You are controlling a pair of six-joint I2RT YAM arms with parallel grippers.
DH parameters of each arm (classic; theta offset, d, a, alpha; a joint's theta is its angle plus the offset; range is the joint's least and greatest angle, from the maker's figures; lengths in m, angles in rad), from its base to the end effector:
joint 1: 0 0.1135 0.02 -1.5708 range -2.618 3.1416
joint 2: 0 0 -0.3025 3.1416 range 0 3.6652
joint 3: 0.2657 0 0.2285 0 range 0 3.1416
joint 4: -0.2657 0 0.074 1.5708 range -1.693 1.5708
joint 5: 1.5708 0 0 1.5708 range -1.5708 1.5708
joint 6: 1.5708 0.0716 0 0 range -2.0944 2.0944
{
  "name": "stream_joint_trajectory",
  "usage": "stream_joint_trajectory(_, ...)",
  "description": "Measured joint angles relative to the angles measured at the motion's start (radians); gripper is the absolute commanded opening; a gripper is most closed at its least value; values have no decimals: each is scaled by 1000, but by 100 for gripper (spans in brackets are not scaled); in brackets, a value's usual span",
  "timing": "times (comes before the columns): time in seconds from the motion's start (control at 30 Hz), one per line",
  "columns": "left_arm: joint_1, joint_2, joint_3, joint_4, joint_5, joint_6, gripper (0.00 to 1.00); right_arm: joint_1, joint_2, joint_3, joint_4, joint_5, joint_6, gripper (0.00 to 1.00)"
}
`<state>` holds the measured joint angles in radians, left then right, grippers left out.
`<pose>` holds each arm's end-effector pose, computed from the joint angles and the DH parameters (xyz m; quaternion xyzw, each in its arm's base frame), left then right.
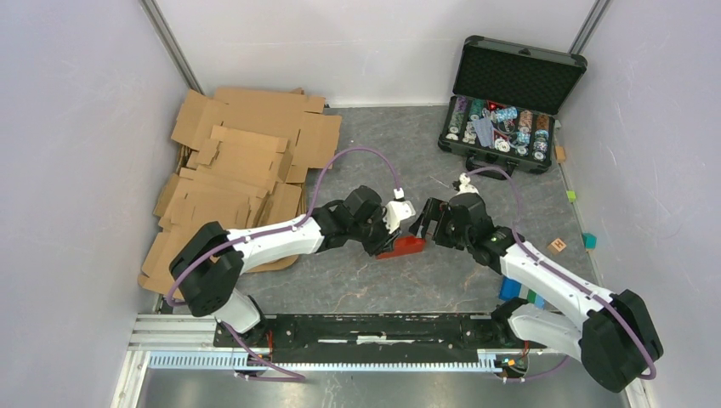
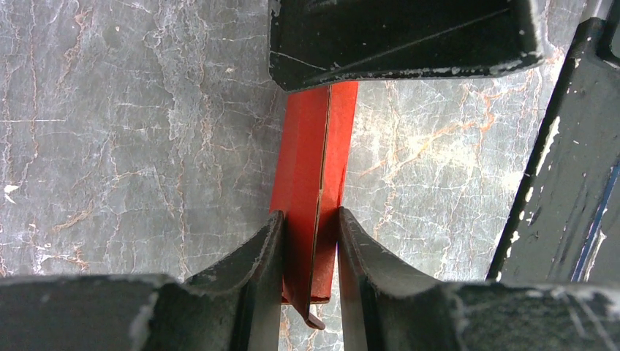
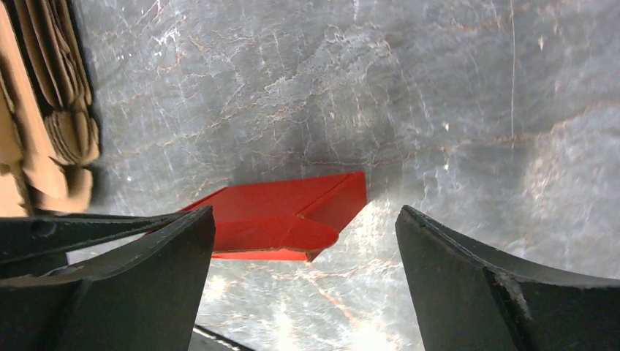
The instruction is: Fold the paper box
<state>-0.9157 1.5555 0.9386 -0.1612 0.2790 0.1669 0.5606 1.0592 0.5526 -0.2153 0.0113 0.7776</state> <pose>0.1864 -0.2750 0.2371 0.5167 0.7553 -0.2592 0.3089 0.1724 0.1073 0.2265 0.1010 0.9056 0.2514 0.3262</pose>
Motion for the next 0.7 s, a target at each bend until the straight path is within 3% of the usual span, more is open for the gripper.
stream_joint_trajectory(0.47, -11, 7, 5, 11, -37, -36, 34, 0, 69, -3, -52, -150, 425, 98)
stream_joint_trajectory(0.7, -20, 7, 5, 16, -56, -38, 34, -8, 54, 28, -85, -75, 417, 98)
